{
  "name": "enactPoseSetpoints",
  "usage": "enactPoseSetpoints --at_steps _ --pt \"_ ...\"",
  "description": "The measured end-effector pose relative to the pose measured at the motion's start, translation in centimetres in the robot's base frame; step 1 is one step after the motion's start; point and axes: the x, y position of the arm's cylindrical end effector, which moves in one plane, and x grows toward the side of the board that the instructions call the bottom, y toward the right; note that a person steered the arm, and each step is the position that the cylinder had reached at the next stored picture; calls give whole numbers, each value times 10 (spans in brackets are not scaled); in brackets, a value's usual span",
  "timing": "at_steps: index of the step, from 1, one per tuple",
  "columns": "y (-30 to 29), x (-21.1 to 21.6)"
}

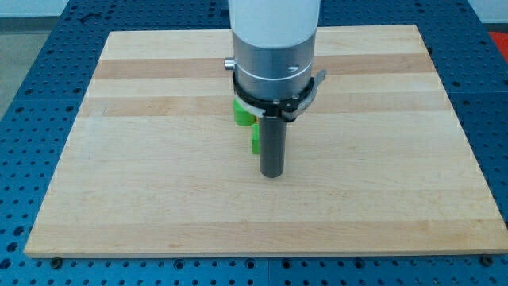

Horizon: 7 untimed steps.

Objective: Push the red circle towards the top left of the board

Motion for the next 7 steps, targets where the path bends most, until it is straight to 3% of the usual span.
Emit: enactPoseSetpoints --at_steps 1,3,4,5,6,7 --pt "3 -30" --pt "-45 -76" --pt "-27 -54" --pt "23 -53" --pt "134 -100" --pt "162 -171"
